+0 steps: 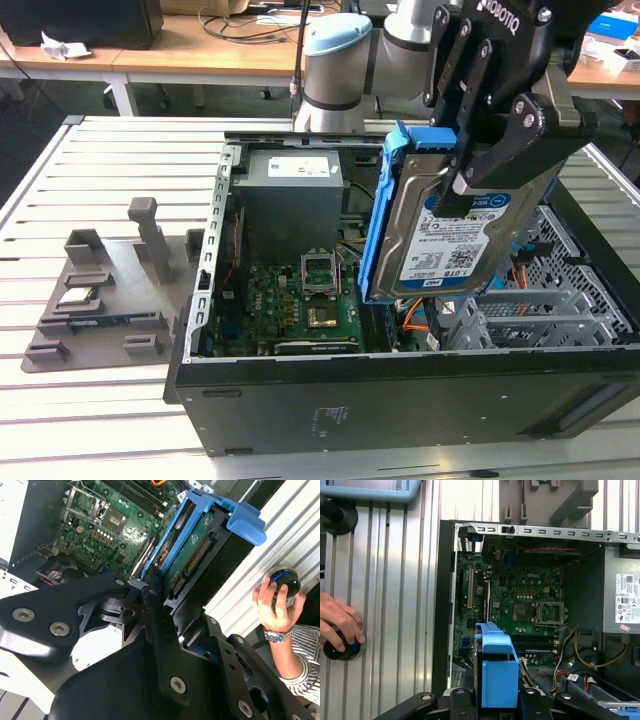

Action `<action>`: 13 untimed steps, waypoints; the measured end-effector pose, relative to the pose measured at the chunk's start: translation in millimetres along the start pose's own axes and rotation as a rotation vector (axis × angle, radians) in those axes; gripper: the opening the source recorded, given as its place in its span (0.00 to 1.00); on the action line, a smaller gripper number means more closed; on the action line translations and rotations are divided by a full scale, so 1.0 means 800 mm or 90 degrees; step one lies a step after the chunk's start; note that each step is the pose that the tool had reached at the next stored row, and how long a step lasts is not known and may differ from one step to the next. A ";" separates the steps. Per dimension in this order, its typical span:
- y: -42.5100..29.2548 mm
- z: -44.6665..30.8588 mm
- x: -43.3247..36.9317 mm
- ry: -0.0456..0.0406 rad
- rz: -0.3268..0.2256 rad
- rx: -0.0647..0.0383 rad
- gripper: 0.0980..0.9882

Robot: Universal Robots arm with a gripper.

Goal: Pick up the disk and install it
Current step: 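Pick up the disk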

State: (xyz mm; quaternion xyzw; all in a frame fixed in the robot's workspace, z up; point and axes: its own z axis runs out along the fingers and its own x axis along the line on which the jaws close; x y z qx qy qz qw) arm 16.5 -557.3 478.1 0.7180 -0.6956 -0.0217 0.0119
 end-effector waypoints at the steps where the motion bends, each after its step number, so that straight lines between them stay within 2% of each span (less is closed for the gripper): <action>1: -0.0030 -0.0001 0.000 -0.0001 0.000 0.000 0.30; 3: -0.0082 -0.0003 0.000 -0.0001 0.000 0.000 0.30; 8: -0.0287 -0.0013 0.001 -0.0001 0.000 0.000 0.30; 9: -0.0340 -0.0016 0.001 0.0000 0.000 0.000 0.30; 10: -0.0466 -0.0022 0.001 0.0000 0.000 0.000 0.30; 11: -0.0526 -0.0024 0.002 -0.0001 0.000 0.000 0.30; 13: -0.0585 -0.0027 0.002 -0.0001 0.000 0.000 0.30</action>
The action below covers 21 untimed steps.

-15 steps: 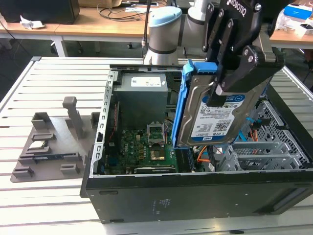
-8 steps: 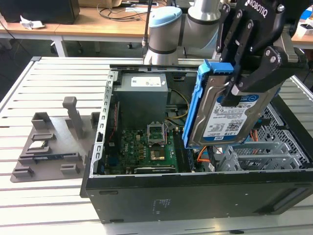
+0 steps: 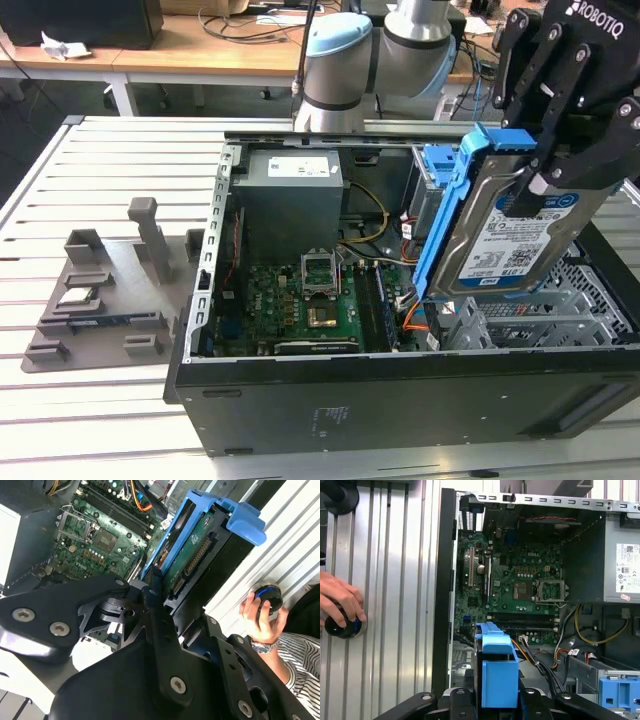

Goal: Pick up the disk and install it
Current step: 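Pick up the disk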

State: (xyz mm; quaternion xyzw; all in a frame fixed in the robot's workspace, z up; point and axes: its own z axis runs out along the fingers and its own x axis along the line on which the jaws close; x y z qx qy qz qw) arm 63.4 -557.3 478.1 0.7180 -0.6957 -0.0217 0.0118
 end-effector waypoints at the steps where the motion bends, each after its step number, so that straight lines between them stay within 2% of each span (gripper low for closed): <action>1: -0.0042 -0.0002 0.000 0.0000 0.000 0.000 0.30; 2: -0.0092 -0.0004 0.000 0.0000 0.000 0.000 0.30; 8: -0.0258 -0.0012 0.001 0.0000 0.000 0.000 0.30; 10: -0.0373 -0.0017 0.001 0.0000 0.000 0.000 0.30; 21: -0.0753 -0.0035 0.002 0.0000 0.000 0.000 0.30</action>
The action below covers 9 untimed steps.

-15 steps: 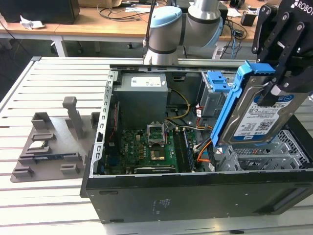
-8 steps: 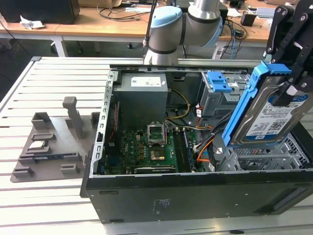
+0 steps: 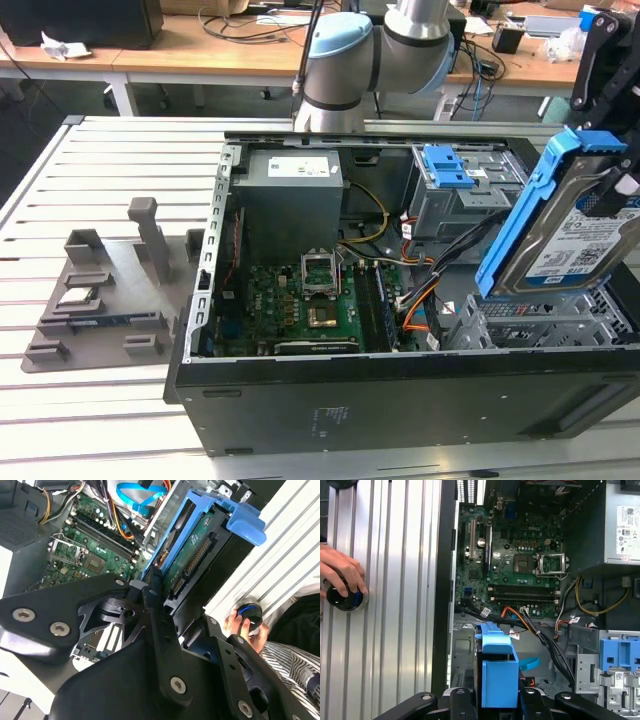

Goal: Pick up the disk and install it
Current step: 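Pick up the disk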

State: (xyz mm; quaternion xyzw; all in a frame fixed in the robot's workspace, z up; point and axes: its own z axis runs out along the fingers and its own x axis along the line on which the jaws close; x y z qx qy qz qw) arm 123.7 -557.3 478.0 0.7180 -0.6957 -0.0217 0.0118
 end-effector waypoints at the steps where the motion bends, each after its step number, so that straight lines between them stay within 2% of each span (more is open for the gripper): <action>1: -0.0062 -0.0003 0.000 0.0000 0.000 0.000 0.30; 7: -0.0178 0.0002 0.001 0.0000 0.000 0.000 0.30; 9: -0.0214 0.0048 0.001 0.0006 0.000 0.000 0.30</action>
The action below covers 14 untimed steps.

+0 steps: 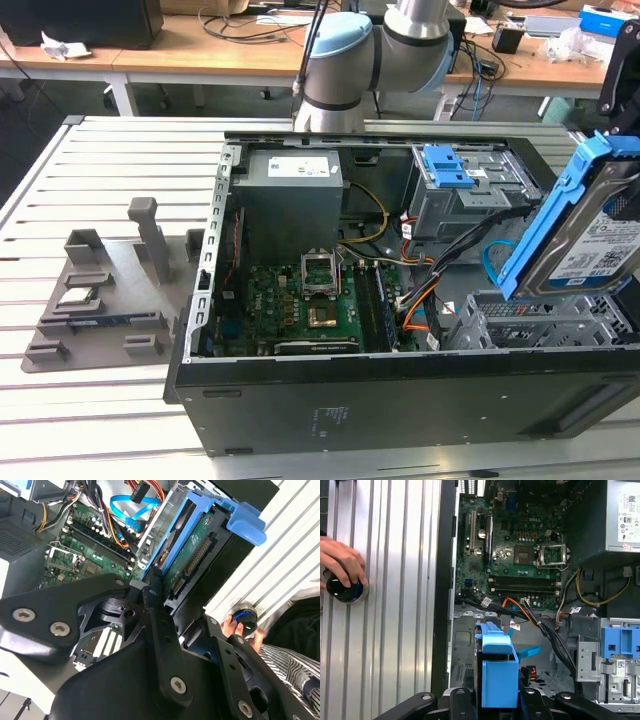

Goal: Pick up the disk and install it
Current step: 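Pick up the disk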

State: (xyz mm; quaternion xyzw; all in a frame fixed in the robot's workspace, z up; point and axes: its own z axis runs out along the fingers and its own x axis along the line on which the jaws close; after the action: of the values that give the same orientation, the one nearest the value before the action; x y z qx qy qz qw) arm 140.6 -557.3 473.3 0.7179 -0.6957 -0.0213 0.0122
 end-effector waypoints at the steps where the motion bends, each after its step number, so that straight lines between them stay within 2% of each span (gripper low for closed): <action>1: -0.0001 0.0036 0.000 -0.0001 0.000 0.000 0.30; 5: -0.0004 0.0094 0.000 0.0000 0.000 0.000 0.30; 14: -0.0001 0.0100 0.000 0.0000 0.000 0.000 0.30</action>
State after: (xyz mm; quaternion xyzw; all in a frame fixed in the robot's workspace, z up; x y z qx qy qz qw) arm 140.3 -557.3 465.3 0.7179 -0.6957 -0.0214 0.0122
